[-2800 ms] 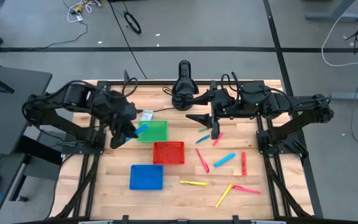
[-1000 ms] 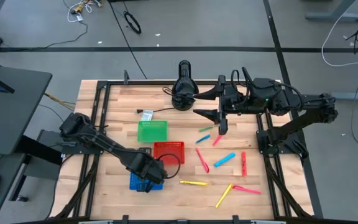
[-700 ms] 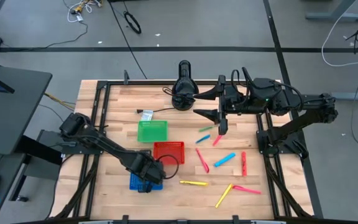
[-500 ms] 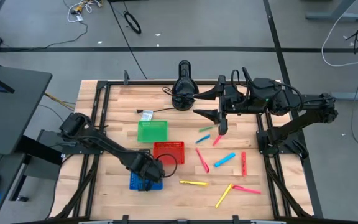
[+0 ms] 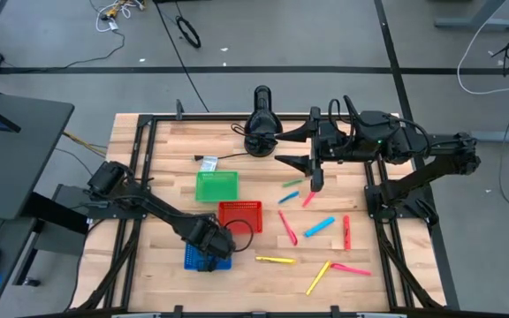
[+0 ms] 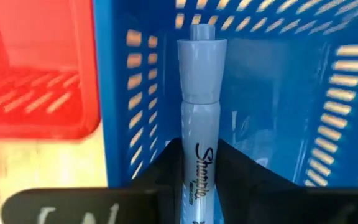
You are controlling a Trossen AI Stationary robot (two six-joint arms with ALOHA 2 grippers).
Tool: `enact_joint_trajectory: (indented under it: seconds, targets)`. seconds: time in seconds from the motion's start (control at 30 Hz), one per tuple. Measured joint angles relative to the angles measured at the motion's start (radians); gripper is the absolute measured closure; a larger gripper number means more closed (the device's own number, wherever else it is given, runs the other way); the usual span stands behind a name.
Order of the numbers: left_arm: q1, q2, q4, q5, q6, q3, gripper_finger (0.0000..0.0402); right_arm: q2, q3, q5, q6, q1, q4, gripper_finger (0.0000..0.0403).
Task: Pick & Place Markers
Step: Put the middle blue highlighter pen into the blue bin, then put the top blue highlighter pen into the blue bin
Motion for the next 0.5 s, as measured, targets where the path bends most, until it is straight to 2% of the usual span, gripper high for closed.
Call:
enact_joint_trajectory:
  seconds: [0.27,0.5]
  targets:
    - [0.001,0.000,-0.002,0.005,0.021,0.000,0.0203,0.000,0.000,0.000,-0.002,0.000,-0.005,0.0170]
    - [0.001,0.000,-0.002,0.026,0.027,0.000,0.0160,0.000,0.000,0.000,-0.002,0.000,-0.011,0.0170]
